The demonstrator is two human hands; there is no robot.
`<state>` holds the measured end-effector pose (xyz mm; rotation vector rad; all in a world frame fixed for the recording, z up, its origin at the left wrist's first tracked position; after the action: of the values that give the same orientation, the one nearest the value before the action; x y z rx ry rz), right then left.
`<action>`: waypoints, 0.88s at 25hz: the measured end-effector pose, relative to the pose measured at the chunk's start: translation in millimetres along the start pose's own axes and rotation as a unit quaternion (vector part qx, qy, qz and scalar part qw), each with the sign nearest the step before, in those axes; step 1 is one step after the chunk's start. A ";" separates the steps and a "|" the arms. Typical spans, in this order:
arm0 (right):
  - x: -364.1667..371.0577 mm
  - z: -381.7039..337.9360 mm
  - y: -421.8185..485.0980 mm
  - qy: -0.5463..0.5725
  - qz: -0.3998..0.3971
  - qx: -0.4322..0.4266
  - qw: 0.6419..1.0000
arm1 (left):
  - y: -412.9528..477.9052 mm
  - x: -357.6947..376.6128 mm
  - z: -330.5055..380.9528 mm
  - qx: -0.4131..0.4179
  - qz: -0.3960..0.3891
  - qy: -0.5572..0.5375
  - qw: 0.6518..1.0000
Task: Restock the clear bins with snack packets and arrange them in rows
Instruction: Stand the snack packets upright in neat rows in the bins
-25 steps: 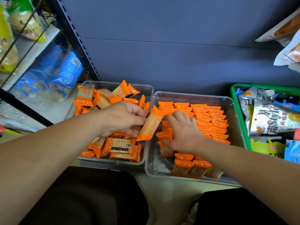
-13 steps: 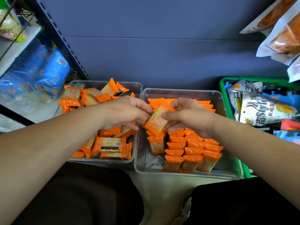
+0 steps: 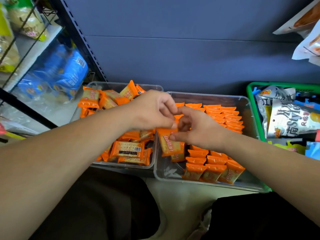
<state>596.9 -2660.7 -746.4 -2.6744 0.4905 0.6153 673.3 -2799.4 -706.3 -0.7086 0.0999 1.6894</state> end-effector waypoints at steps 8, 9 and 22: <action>39.9 39.4 3.7 -0.377 -0.063 0.025 0.924 | -30.8 -13.9 -108.2 -0.163 -0.176 0.336 0.911; 42.9 43.0 4.6 -0.428 -0.070 0.026 0.901 | -33.6 -10.6 -116.0 -0.163 -0.191 0.352 0.902; 49.8 30.7 11.6 -0.494 -0.051 0.060 0.866 | -39.3 -3.2 -132.2 -0.161 -0.186 0.406 0.880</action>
<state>623.6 -2670.9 -798.7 -1.8758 0.0732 1.6799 761.8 -2849.7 -799.4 -1.5565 0.2533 0.9555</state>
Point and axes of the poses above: each hand's wrist, its own y-axis towards the middle knuckle, its own x-axis out of the palm, z = x × y, the point moved 5 cm from there along y, towards the middle knuckle, and after that the axes turned 3 degrees about -y, right-handed, at the moved point
